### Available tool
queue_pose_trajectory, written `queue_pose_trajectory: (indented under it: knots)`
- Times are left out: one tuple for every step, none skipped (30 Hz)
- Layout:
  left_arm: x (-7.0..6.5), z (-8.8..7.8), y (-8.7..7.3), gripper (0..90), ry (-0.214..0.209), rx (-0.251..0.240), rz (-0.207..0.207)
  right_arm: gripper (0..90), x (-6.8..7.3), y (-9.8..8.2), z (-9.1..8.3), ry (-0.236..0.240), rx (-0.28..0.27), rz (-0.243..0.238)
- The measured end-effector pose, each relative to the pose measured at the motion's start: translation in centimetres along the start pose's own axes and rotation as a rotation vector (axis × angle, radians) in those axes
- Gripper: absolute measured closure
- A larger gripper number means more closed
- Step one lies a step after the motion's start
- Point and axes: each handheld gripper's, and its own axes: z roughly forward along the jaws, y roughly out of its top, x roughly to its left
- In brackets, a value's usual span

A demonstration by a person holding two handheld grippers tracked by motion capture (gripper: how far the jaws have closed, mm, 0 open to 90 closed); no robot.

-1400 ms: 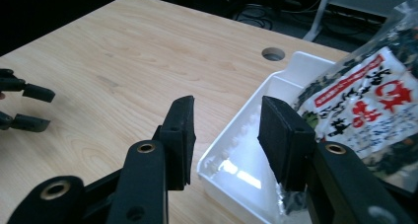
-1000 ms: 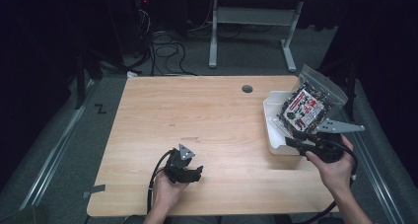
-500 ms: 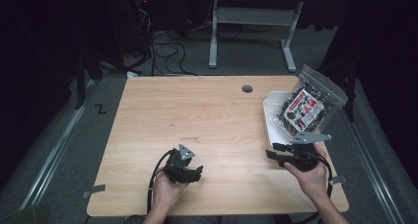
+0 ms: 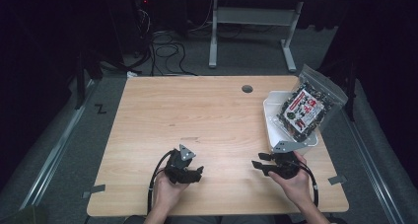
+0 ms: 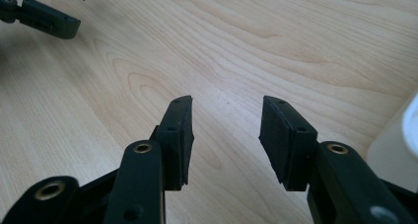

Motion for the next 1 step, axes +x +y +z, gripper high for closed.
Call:
queue_pose_trajectory:
  knots:
    - [0.02, 0.04, 0.01, 30.8, 0.0, -0.001, -0.002, 56.4, 0.06, -0.03, -0.02, -0.001, 0.005, 0.006]
